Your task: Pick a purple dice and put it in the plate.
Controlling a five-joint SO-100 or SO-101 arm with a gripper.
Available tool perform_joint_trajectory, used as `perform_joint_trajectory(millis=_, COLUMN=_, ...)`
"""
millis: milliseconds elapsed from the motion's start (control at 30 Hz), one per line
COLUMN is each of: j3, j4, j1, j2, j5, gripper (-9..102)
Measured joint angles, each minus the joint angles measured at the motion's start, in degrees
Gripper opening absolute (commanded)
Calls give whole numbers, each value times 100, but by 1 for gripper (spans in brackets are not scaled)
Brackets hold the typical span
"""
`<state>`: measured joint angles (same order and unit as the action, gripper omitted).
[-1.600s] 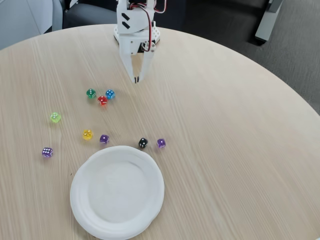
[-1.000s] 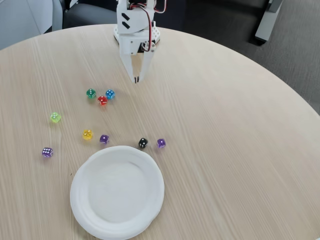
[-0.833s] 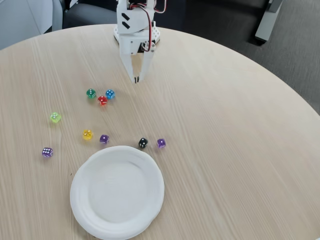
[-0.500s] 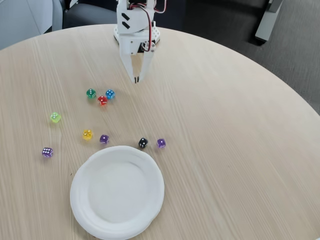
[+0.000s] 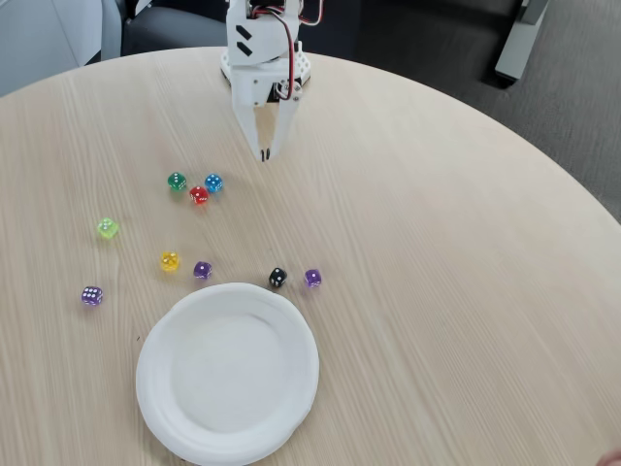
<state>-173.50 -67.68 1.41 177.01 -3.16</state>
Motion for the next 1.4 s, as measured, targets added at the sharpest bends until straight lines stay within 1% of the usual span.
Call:
perform_joint_trajectory(millis=100, j3=0, j4=0, j1=0, j2=0, j5=0, gripper=4)
perform_joint_trajectory(millis=300, j3=0, j4=0, j1=9, j2=0, j5=0, gripper=4)
perform_joint_trajectory(millis=433, j3=0, j4=0, j1=9, j2=0, j5=0, gripper=0)
perform_joint_trajectory(millis=633, j3=0, j4=0, j1=0, j2=0, j5=-18, gripper=0)
perform_joint_trajectory(millis=800, j3=0, j4=0, j1=9, j2=0, j5=-185, gripper=0)
perform_joint_trajectory(millis=867, j3=0, j4=0, j1=9, j2=-9, j5=-439, gripper=0)
perform_joint_trajectory(millis=1067, j3=0, j4=9, j1=9, j2=-123, j5=-501, gripper=0)
perform_joint_trajectory(millis=1133, j3=35, j4=132, j1=-9, j2=-290, j5=-563, gripper=0)
perform_joint_trajectory(millis=1233, j3=308, j4=571, j1=-44, j2=-765, j5=-993, gripper=0)
perform_joint_trajectory(millis=1300, j3=624, j4=1002, j1=-35, j2=-1187, j5=-1424, gripper=0)
perform_joint_trajectory(millis=1400, j3=1204, j4=1608, j1=-35, j2=-1995, j5=-1978, gripper=3)
